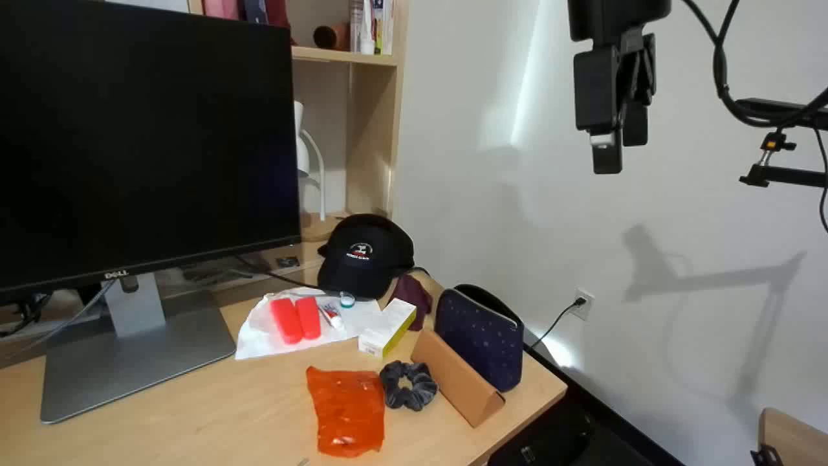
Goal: Pick up a cap and place it in the middle of the desk
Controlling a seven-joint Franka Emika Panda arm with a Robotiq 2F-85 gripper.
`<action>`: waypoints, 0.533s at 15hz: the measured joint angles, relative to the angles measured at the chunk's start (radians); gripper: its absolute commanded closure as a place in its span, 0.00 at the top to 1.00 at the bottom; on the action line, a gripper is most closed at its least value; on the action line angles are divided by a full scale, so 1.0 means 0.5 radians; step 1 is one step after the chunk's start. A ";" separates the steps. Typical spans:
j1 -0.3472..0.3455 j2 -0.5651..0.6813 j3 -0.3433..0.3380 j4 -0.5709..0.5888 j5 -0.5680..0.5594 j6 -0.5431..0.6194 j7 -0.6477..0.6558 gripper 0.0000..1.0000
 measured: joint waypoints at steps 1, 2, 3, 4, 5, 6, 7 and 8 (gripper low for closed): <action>0.000 0.000 0.000 0.000 0.000 0.000 0.000 1.00; 0.001 0.000 -0.002 0.000 0.000 0.000 0.000 1.00; 0.005 0.002 -0.005 0.000 0.000 0.002 0.000 1.00; 0.008 0.008 -0.008 0.001 0.000 0.011 0.000 1.00; 0.012 0.019 -0.009 0.003 0.000 0.030 0.000 1.00; 0.018 0.038 -0.009 0.009 0.000 0.057 0.000 1.00; 0.029 0.063 -0.009 0.023 -0.001 0.087 0.000 1.00; 0.043 0.100 -0.009 0.046 -0.001 0.124 -0.006 1.00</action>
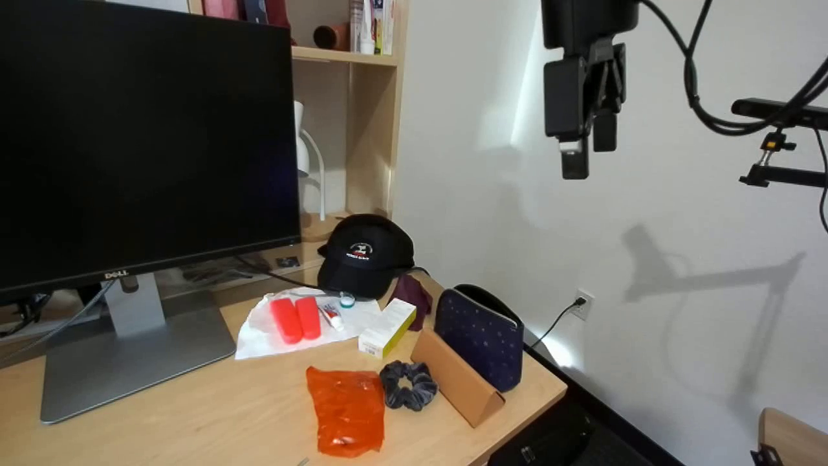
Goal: Pick up a cap and place it in the middle of the desk
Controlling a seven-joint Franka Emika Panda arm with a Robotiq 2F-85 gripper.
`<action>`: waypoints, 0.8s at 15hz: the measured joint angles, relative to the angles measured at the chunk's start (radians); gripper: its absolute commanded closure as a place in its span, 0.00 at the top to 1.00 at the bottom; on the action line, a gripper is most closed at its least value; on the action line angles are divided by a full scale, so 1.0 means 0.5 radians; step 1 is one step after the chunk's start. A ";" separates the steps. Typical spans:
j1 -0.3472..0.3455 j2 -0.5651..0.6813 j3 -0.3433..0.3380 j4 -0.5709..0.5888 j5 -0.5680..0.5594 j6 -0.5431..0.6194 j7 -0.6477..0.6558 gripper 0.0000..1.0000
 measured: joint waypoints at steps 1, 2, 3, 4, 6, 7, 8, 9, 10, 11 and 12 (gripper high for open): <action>0.018 0.046 0.001 0.029 -0.005 0.039 -0.006 1.00; 0.035 0.098 0.004 0.066 -0.022 0.069 -0.006 1.00; 0.052 0.159 0.007 0.107 -0.050 0.109 -0.014 1.00; 0.068 0.224 0.009 0.153 -0.085 0.142 -0.018 1.00; 0.095 0.380 0.014 0.265 -0.202 0.161 -0.018 1.00; 0.106 0.464 0.014 0.324 -0.263 0.161 -0.018 1.00; 0.115 0.545 0.014 0.381 -0.318 0.160 -0.018 1.00; 0.122 0.627 0.014 0.435 -0.362 0.160 -0.018 1.00; 0.125 0.696 0.013 0.481 -0.394 0.160 -0.019 1.00; 0.127 0.762 0.009 0.525 -0.414 0.160 -0.019 1.00; 0.127 0.815 0.003 0.561 -0.428 0.160 -0.019 1.00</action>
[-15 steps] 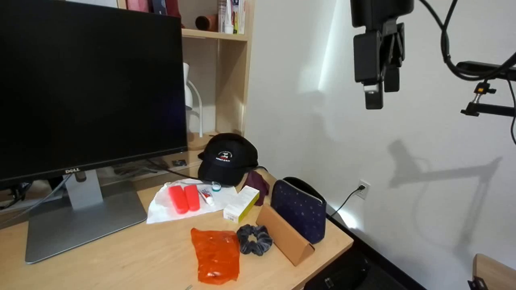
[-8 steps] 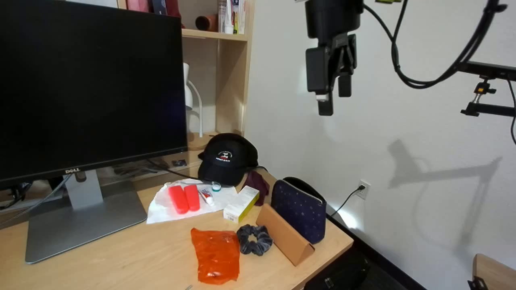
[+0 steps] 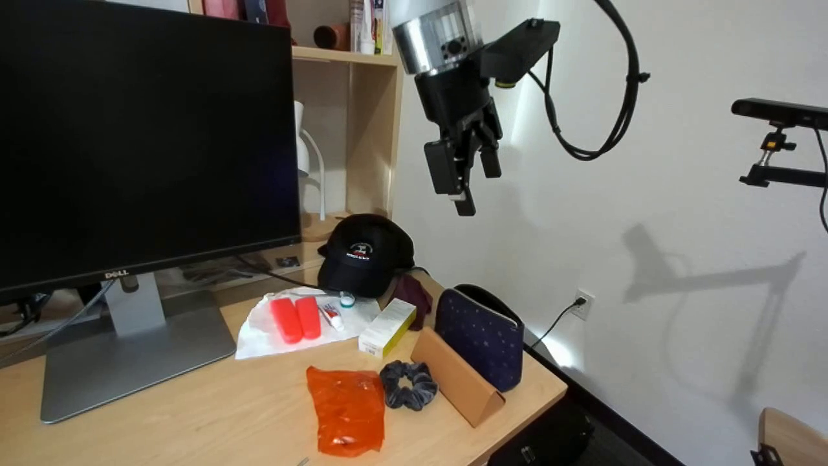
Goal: Pick up a cap and place it in the middle of the desk
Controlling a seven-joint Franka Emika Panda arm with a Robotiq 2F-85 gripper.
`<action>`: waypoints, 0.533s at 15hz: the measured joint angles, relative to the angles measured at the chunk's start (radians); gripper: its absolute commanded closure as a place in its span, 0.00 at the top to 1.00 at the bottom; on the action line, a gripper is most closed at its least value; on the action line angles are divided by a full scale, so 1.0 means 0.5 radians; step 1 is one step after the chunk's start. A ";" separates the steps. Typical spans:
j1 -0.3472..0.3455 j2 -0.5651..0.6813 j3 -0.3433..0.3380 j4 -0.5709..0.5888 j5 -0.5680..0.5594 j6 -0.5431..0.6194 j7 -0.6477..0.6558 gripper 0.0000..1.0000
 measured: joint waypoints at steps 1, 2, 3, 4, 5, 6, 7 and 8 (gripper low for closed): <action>0.000 0.047 -0.010 0.031 -0.005 0.000 -0.006 1.00; 0.000 0.088 -0.022 0.055 -0.005 0.004 -0.019 1.00; 0.000 0.126 -0.037 0.072 -0.005 0.014 -0.039 1.00; -0.002 0.157 -0.049 0.083 -0.005 0.027 -0.063 1.00; -0.005 0.179 -0.059 0.088 -0.003 0.039 -0.083 1.00; -0.006 0.191 -0.066 0.092 -0.002 0.046 -0.094 1.00; -0.006 0.195 -0.069 0.095 -0.002 0.047 -0.096 1.00; -0.006 0.195 -0.069 0.099 -0.002 0.047 -0.097 1.00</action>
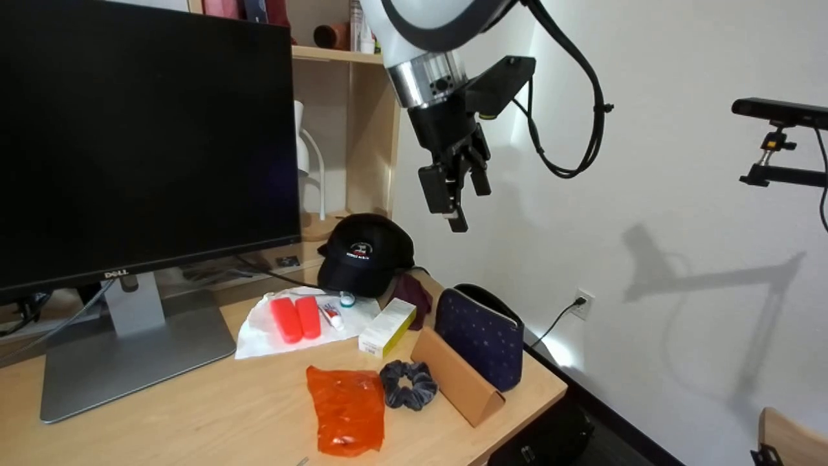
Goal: Pick up a cap and place it in the middle of the desk
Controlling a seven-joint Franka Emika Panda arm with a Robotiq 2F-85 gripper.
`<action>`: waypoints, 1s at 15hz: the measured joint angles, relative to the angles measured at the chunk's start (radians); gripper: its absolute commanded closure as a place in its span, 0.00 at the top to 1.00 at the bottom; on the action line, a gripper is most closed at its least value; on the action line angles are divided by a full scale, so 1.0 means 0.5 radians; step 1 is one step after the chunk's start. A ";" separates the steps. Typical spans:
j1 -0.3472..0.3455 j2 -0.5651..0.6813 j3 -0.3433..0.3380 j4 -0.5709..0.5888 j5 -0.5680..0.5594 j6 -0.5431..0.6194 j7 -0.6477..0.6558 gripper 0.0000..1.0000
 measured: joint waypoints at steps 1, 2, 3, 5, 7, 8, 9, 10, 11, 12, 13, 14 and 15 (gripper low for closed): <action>0.000 0.000 0.000 0.005 0.000 0.000 0.000 1.00; 0.001 0.000 0.001 0.008 0.000 0.000 -0.001 1.00; 0.001 0.000 -0.001 0.008 0.000 0.000 0.000 1.00; 0.017 0.005 -0.007 0.008 -0.074 0.016 0.004 1.00; 0.034 0.043 -0.014 0.011 -0.153 0.121 0.014 1.00; 0.034 0.080 -0.019 0.020 -0.154 0.197 0.011 1.00; 0.029 0.129 -0.029 0.043 -0.153 0.276 0.008 1.00; 0.019 0.188 -0.042 0.080 -0.145 0.344 0.003 1.00; 0.009 0.253 -0.059 0.128 -0.127 0.402 -0.017 1.00; -0.005 0.319 -0.075 0.185 -0.117 0.441 -0.034 1.00; -0.017 0.390 -0.092 0.251 -0.109 0.465 -0.058 1.00; -0.028 0.463 -0.105 0.323 -0.100 0.479 -0.082 1.00; -0.037 0.532 -0.111 0.390 -0.085 0.488 -0.111 1.00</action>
